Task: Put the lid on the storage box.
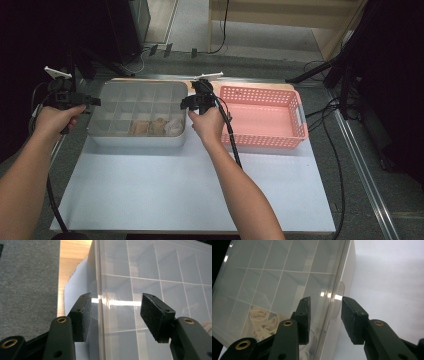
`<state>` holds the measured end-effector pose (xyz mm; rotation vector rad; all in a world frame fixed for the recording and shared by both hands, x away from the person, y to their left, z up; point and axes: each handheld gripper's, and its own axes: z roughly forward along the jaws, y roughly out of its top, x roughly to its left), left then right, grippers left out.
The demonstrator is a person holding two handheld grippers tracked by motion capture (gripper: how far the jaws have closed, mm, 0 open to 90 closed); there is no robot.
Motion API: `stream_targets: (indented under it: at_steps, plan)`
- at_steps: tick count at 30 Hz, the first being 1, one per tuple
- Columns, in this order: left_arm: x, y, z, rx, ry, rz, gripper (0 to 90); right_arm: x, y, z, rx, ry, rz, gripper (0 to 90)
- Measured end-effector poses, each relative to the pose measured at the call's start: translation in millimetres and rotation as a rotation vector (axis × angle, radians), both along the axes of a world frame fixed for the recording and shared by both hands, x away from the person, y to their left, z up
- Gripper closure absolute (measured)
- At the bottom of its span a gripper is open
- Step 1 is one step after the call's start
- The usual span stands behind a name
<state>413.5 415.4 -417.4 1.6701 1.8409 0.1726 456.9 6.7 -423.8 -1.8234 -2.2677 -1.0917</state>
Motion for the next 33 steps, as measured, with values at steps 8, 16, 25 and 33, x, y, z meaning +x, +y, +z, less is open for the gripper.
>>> stream_targets:
  at_steps: [8,16,25,33]
  plan:
    - [-8.8,-9.6,12.3,0.009,-0.034,-0.045,43.6,-9.4,-10.0,6.6,-0.001,-0.031,0.031,60.0]
    - [-20.0,-19.8,17.9,0.029,-0.058,-0.08,42.5,-20.8,-18.1,10.3,-0.026,-0.107,0.102,56.3]
    - [-34.0,-33.3,23.3,0.038,-0.087,-0.127,40.3,-35.8,-27.5,13.6,-0.011,-0.181,0.201,52.3]
    - [-43.5,-49.6,26.2,0.023,-0.115,-0.171,39.3,-51.8,-43.3,13.9,0.003,-0.226,0.264,52.4]
